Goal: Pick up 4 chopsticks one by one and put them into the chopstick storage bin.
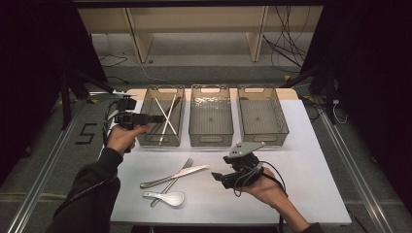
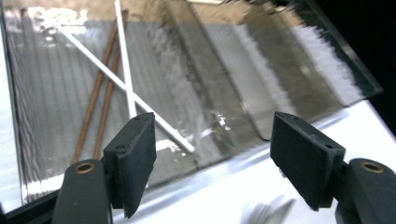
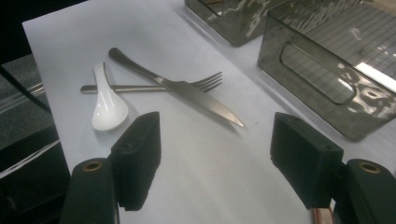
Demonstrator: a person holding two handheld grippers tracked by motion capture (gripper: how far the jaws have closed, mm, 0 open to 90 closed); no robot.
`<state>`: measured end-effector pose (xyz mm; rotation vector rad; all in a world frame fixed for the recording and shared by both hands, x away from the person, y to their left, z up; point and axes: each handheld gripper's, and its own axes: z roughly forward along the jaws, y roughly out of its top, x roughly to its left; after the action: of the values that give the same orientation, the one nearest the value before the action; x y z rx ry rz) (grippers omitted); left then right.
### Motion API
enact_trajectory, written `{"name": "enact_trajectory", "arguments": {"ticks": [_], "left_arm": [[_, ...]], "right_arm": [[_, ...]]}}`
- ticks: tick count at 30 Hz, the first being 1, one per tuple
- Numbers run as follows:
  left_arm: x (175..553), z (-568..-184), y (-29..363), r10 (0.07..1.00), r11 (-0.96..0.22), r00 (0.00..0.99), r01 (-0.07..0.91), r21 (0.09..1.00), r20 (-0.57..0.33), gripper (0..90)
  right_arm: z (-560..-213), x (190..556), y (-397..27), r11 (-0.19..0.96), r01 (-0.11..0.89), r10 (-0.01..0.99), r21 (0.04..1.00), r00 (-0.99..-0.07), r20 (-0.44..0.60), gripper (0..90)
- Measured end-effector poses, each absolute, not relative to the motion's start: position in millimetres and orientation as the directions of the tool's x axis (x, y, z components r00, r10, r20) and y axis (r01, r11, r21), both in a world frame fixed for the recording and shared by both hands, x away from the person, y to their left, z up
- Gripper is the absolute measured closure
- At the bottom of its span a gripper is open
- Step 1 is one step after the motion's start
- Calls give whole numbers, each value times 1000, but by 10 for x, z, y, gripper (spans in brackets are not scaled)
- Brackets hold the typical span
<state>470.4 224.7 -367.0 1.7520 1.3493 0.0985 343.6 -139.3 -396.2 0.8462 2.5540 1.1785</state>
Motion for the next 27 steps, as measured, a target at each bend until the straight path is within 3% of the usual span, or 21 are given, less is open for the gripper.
{"name": "enact_trajectory", "arguments": {"ticks": [8, 27], "left_arm": [[4455, -3556, 2166, 769, -54, 489, 690, 721, -411, 240], [3995, -3821, 1970, 697, -189, 633, 615, 765, -337, 188]], "right_arm": [[-3956, 3483, -1487, 500, 427, 607, 753, -793, 47, 343], [-3945, 3604, -1709, 470, 486, 682, 737, -730, 46, 343]]}}
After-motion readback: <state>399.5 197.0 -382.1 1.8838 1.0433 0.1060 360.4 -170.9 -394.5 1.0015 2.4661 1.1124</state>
